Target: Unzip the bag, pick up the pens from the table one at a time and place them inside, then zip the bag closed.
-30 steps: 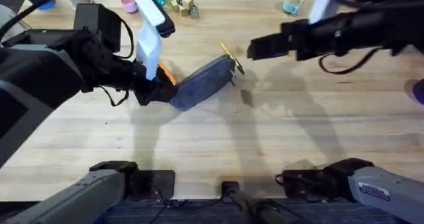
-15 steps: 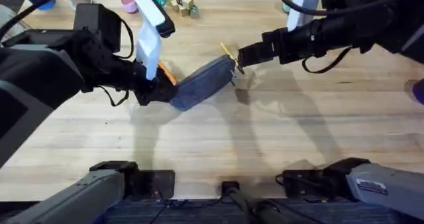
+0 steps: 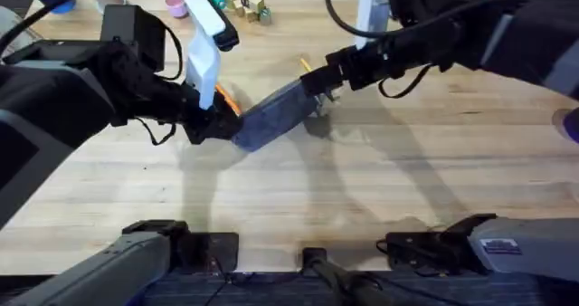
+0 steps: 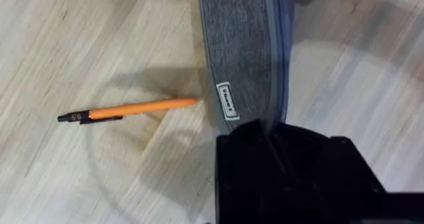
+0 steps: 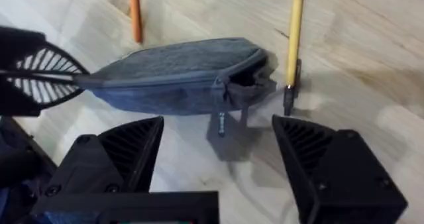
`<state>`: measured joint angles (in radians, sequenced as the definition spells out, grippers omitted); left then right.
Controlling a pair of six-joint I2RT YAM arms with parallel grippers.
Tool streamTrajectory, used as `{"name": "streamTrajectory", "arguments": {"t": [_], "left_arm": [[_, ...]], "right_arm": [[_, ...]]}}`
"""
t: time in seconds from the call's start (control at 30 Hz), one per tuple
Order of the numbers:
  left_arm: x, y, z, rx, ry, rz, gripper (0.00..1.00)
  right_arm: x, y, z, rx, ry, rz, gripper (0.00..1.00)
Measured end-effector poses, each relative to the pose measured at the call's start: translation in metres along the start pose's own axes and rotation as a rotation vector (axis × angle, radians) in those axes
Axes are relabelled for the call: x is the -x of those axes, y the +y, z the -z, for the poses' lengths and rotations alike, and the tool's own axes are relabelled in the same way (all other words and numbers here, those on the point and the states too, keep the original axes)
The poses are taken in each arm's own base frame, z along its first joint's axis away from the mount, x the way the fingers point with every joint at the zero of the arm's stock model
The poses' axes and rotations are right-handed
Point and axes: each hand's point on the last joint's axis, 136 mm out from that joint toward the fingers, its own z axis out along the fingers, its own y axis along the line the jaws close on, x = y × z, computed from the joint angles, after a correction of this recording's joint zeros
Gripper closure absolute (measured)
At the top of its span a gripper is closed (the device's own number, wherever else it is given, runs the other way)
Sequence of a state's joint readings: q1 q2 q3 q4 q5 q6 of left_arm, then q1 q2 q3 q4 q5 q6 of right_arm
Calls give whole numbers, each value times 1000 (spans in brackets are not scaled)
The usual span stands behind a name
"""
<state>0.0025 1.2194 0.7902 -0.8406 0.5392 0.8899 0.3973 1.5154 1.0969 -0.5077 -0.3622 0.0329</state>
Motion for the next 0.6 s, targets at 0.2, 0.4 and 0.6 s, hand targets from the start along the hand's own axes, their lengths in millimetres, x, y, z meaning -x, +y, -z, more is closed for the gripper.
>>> {"name": "streamTrajectory", "arguments": {"t": [0.2, 0.4, 0.6], "left_arm": [[0, 0, 0, 0, 0, 0, 957], [0, 0, 0, 0, 0, 0, 958], [0, 0, 0, 0, 0, 0, 958]], "right_arm": [[1, -8, -18, 0, 9, -1, 44], [-6, -10, -33, 4, 44, -5, 145], [-4, -7, -41, 12, 43, 9, 306]]}}
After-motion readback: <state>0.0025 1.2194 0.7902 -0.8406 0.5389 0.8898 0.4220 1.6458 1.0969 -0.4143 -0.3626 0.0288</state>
